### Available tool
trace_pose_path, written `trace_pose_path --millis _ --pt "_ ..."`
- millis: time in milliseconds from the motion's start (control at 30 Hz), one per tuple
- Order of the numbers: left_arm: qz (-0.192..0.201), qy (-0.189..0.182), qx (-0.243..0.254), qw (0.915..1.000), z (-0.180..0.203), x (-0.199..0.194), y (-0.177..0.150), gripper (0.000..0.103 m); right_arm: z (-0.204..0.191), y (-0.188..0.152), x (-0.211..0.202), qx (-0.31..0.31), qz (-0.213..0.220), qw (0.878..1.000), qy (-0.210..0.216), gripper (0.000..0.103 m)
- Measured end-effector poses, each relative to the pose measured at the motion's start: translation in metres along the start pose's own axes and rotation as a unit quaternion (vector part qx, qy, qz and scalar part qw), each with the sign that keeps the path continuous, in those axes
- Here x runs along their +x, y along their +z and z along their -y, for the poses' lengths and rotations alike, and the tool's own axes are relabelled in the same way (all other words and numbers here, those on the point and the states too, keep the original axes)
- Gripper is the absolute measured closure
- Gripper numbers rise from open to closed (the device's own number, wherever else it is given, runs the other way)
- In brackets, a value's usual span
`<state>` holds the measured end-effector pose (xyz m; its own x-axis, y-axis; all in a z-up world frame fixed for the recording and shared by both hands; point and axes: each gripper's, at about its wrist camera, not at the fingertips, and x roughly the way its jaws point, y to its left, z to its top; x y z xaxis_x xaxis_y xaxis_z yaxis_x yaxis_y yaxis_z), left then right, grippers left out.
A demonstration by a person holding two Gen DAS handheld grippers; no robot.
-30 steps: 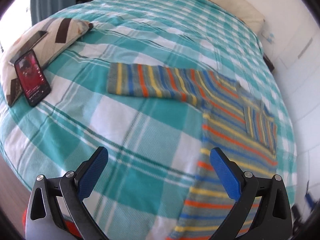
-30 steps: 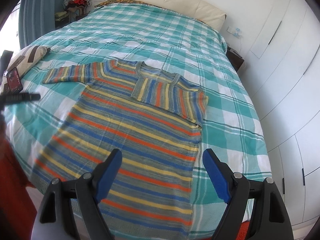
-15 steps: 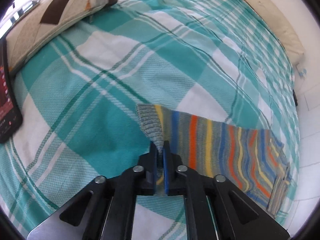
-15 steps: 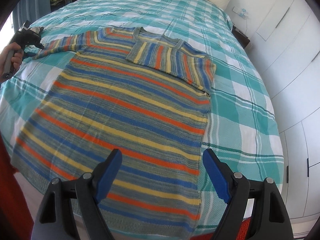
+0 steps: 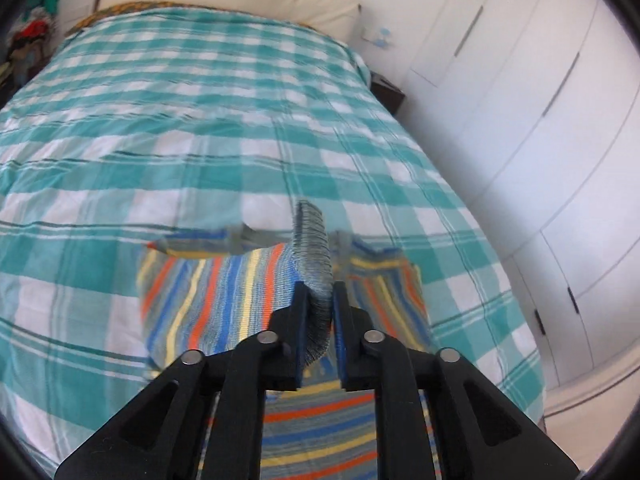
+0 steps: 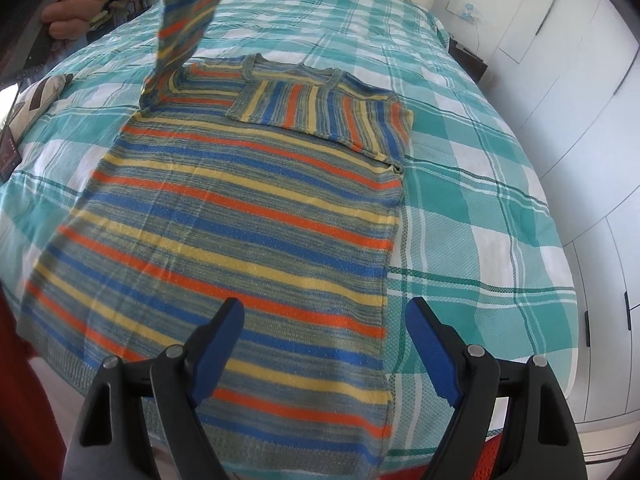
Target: Fold small clothes
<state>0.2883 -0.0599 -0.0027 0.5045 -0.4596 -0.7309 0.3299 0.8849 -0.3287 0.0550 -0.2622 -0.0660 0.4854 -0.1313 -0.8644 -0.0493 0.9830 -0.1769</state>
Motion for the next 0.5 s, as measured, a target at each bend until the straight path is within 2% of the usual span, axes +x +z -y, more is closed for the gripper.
trace_pose_path --millis 33,67,167,200,267,333,367,433,467,500 --pt "-0.023 0.011 0.008 0.9996 0.005 0.016 -0.01 0.05 0.005 0.0 0.001 0.009 -0.002 1.0 0.005 0.021" --pt "-0.038 0.028 0.01 0.9988 0.006 0.026 -0.02 0.046 0.011 0.0 0.003 0.02 -0.005 1.0 0.012 0.021" --pt "-0.038 0.049 -0.025 0.9977 -0.029 0.026 -0.041 0.047 0.038 0.003 0.006 0.061 -0.002 0.998 0.03 0.021" --pt "-0.031 0.07 -0.045 0.9961 -0.046 0.021 -0.046 0.047 0.047 0.006 0.007 0.067 0.003 0.997 0.03 0.021" --pt "-0.02 0.139 -0.083 0.9865 -0.086 0.012 -0.051 0.047 0.061 0.018 0.01 0.079 0.011 0.996 0.037 0.021" --pt "-0.023 0.189 -0.093 0.9773 -0.114 0.013 -0.058 0.048 0.075 0.04 0.02 0.108 0.018 0.99 0.09 0.021" --pt "-0.032 0.204 -0.086 0.9747 -0.121 0.018 -0.063 0.048 0.083 0.054 0.027 0.133 0.024 0.981 0.14 0.021" --pt "-0.054 0.224 -0.069 0.9706 -0.13 0.034 -0.075 0.057 0.097 0.087 0.058 0.193 0.023 0.949 0.249 0.022" --pt "-0.063 0.224 -0.063 0.9705 -0.131 0.042 -0.082 0.06 0.099 0.104 0.079 0.218 0.013 0.933 0.285 0.024" --pt "-0.069 0.224 -0.061 0.9701 -0.133 0.048 -0.088 0.063 0.101 0.119 0.1 0.235 0.001 0.921 0.31 0.033"
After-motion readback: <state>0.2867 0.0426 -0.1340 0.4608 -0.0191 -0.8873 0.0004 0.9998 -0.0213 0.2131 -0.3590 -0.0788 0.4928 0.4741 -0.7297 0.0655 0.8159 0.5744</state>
